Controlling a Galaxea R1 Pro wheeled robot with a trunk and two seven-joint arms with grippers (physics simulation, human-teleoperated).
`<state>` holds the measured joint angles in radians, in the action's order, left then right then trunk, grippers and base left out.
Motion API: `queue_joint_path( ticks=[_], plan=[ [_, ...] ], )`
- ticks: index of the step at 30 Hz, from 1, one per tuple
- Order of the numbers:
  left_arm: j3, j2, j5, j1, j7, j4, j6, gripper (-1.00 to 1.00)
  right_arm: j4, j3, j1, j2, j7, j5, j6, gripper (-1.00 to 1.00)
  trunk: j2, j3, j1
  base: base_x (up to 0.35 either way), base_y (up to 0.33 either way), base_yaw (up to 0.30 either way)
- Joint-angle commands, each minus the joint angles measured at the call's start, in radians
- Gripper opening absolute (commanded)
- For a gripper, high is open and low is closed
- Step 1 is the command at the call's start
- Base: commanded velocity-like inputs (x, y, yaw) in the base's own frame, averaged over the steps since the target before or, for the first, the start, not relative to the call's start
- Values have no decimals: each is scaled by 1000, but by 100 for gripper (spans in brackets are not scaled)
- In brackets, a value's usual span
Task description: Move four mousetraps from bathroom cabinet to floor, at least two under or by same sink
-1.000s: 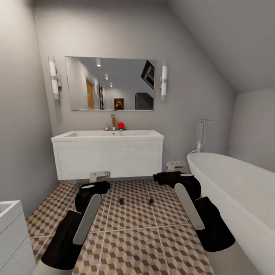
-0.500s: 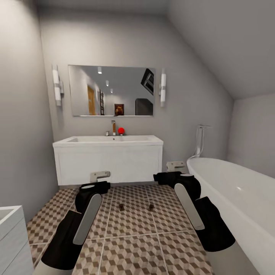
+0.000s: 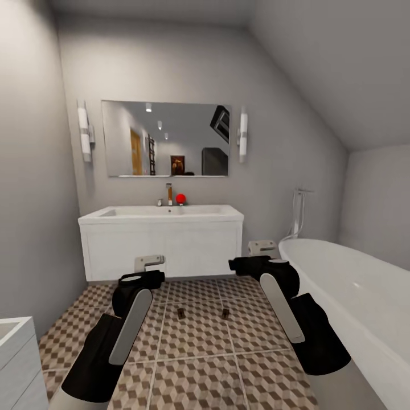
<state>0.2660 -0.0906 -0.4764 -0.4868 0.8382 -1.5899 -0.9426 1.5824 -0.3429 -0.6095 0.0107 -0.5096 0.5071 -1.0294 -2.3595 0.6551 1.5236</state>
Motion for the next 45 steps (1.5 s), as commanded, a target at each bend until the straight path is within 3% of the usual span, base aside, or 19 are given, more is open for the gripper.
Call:
queue_joint_path(
  ticks=[1, 45],
  plan=[
    [1, 0, -10, -1, 11, -1, -2, 100, 1, -1, -1, 0, -10, 10, -3, 100, 7, -2, -4, 0, 0, 0],
    [1, 0, -10, -1, 13, -1, -2, 100, 1, -1, 0, 2, -10, 11, 0, 100, 315, -140, -173, 0, 0, -5]
  ],
)
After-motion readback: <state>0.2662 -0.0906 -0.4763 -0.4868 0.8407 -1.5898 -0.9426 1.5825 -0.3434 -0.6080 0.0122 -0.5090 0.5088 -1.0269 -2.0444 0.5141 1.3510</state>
